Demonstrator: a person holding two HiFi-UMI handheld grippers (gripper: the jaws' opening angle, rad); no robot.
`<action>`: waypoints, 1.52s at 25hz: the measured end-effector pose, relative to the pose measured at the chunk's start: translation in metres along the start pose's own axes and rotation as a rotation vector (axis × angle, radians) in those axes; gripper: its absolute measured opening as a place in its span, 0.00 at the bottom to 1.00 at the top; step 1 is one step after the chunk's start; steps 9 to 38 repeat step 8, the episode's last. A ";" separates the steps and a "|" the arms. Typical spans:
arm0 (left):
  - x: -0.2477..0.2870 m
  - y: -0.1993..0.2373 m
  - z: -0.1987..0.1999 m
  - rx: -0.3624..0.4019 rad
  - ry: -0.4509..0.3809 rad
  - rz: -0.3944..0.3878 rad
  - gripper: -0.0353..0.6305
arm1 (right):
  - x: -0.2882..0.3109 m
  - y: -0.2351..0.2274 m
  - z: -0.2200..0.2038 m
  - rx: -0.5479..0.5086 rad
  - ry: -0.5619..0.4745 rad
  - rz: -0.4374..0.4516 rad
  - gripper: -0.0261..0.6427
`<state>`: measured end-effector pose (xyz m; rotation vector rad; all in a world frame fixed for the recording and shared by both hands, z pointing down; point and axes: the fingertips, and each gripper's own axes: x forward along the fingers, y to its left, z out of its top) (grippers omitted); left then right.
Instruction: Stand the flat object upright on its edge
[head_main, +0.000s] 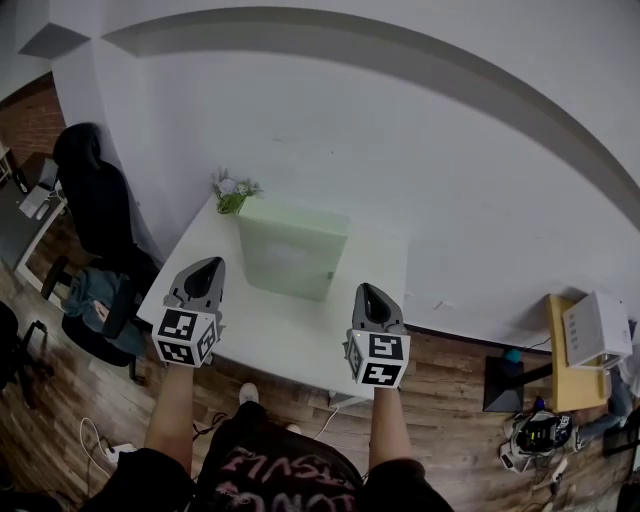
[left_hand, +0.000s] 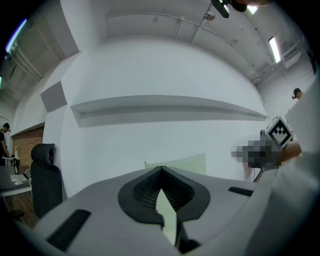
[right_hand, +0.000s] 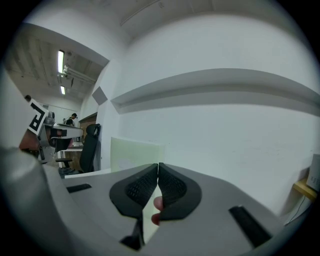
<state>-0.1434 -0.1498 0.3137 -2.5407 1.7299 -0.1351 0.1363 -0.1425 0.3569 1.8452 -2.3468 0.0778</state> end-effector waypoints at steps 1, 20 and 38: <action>-0.001 0.000 0.002 -0.004 -0.004 -0.001 0.07 | 0.000 0.002 0.002 -0.002 -0.001 0.003 0.08; -0.003 0.000 0.012 0.003 -0.015 -0.001 0.07 | -0.004 0.003 0.002 -0.012 0.016 0.011 0.08; -0.003 0.000 0.012 0.003 -0.015 -0.001 0.07 | -0.004 0.003 0.002 -0.012 0.016 0.011 0.08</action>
